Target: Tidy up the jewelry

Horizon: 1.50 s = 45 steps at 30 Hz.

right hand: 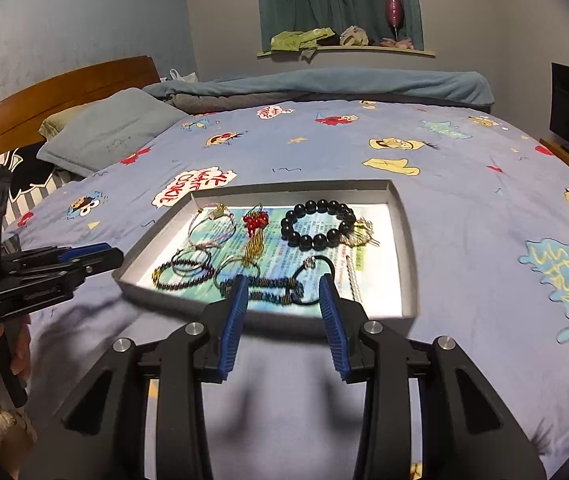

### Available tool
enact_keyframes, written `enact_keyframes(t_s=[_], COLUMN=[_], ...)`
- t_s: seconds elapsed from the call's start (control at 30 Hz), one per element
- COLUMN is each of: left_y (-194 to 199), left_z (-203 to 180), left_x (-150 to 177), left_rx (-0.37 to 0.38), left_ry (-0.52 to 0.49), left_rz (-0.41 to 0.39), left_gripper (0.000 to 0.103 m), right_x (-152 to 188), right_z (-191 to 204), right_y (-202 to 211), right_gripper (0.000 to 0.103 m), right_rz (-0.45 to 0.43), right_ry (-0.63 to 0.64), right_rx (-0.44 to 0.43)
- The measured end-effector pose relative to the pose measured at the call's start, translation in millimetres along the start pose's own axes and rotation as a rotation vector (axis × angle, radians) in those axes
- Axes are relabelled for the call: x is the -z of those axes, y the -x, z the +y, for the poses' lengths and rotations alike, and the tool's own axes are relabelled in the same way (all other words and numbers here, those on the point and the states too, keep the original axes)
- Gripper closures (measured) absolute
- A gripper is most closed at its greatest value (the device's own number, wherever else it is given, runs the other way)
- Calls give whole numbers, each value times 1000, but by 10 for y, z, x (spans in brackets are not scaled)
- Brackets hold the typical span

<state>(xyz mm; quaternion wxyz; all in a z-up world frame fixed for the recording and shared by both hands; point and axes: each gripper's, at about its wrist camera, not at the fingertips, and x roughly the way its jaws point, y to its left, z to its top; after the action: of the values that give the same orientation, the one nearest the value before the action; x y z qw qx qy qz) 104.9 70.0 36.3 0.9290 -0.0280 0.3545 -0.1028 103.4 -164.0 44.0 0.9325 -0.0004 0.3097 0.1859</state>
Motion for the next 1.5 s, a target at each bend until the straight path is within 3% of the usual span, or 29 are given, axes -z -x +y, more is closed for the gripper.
enact_keyframes(t_s=[0.13, 0.23, 0.3, 0.37, 0.5, 0.6, 0.8, 1.5], left_y=[110, 137, 133, 109, 66, 14, -84, -74], left_z=[-80, -144, -156, -157, -143, -132, -141, -155], left_x=[195, 333, 388, 426, 476, 512, 558, 578], left_rx=[-17, -41, -55, -62, -100, -114, -158, -168], left_ry=[-11, -29, -24, -16, -9, 5, -7, -13], left_rz=[-8, -24, -38, -43, -75, -59, -30, -42], left_gripper=[59, 43, 27, 25, 12, 11, 10, 10], right_x=[129, 223, 296, 352, 421, 454, 490, 478], right_z=[-12, -44, -90, -128, -155, -165, -204, -249], right_y=[89, 94, 67, 40, -13, -45, -118, -124], right_gripper=[60, 54, 46, 28, 14, 5, 5, 5], right_rz=[9, 22, 35, 36, 14, 1, 6, 3], right_ry=[4, 6, -4, -13, 0, 6, -7, -22], right_rx=[18, 38, 49, 63, 101, 119, 133, 126])
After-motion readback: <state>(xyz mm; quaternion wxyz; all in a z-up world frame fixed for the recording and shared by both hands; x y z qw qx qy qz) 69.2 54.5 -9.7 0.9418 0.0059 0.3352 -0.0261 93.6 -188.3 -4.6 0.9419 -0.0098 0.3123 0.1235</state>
